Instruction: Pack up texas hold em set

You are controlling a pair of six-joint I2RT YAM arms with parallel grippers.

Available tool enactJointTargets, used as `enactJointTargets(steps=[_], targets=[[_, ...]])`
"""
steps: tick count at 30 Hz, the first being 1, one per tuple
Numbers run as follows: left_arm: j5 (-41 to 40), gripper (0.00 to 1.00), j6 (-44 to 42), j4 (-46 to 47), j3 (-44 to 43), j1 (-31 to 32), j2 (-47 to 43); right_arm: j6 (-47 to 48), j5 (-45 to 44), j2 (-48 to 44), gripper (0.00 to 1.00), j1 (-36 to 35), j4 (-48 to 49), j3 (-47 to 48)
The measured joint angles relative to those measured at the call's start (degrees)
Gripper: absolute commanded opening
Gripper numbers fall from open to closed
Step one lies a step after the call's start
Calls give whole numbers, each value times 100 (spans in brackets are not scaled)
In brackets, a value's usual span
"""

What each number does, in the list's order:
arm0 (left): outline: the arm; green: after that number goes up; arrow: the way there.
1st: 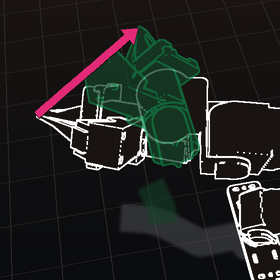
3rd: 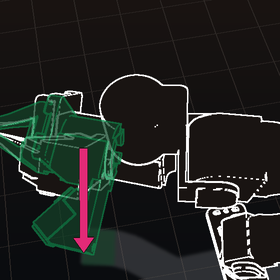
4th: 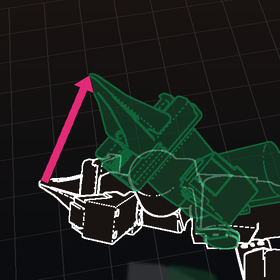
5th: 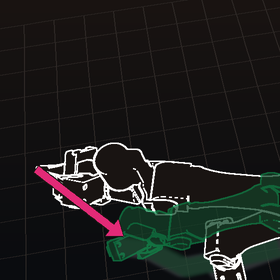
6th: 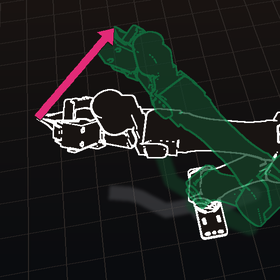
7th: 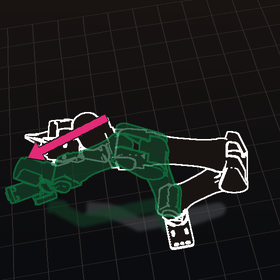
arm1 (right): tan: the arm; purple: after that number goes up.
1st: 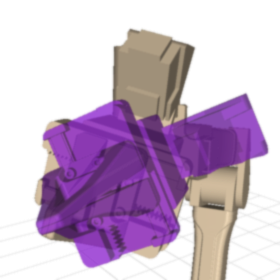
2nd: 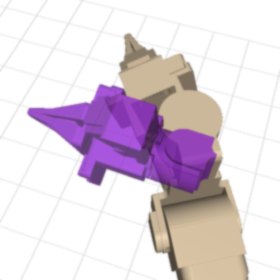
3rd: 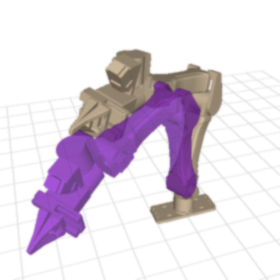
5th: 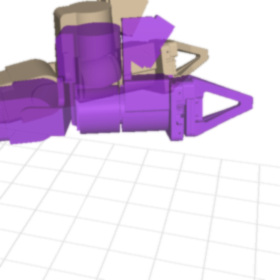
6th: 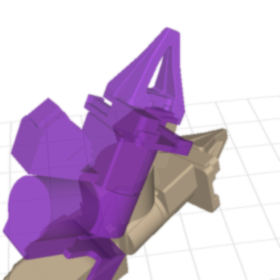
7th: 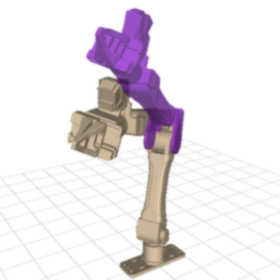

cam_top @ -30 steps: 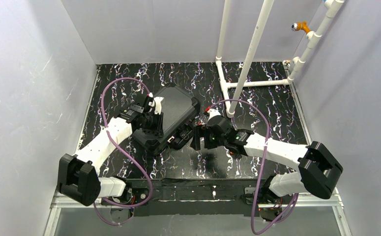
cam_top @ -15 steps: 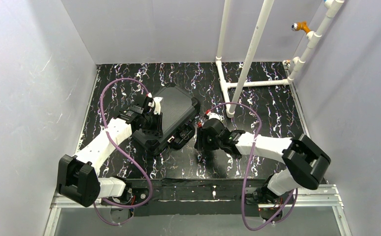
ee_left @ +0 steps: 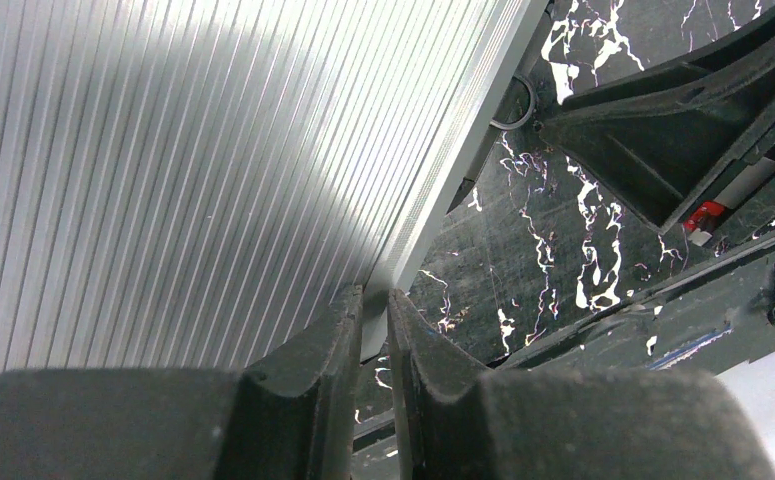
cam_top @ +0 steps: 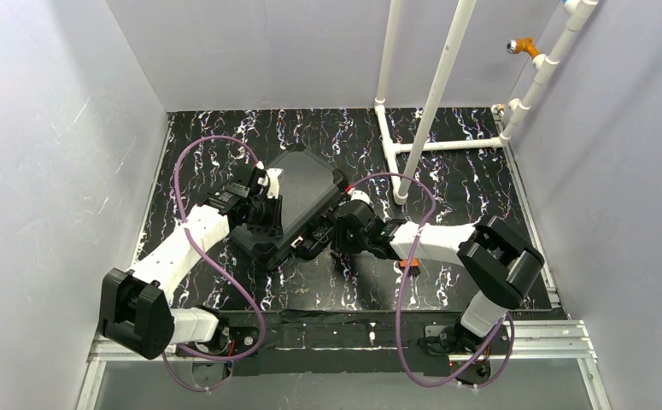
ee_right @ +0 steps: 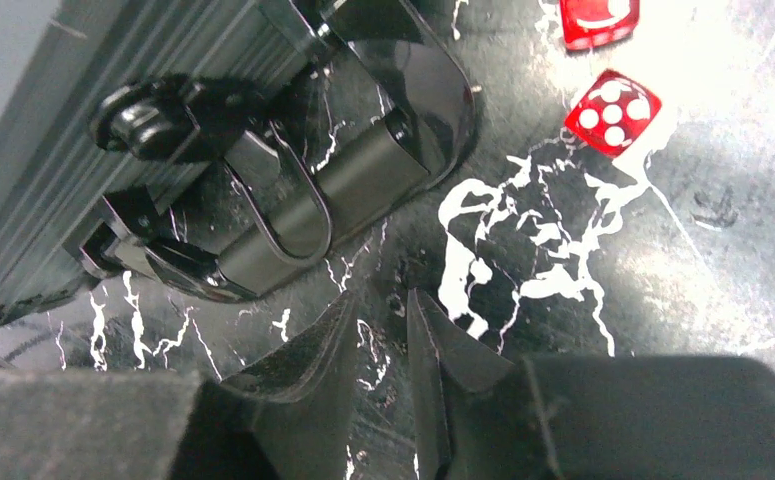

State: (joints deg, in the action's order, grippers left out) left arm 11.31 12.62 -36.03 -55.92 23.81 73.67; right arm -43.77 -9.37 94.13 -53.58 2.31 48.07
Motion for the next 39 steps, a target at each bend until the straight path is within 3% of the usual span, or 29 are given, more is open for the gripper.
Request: enactJointTargets(steps=[10,39], targets=[[0,15,-2,0,-2,0,4,-2,-59,479,29,2,186,354],[-2,15,-2,-17,-39,0,63,68,83,769,21,37,219,1040]])
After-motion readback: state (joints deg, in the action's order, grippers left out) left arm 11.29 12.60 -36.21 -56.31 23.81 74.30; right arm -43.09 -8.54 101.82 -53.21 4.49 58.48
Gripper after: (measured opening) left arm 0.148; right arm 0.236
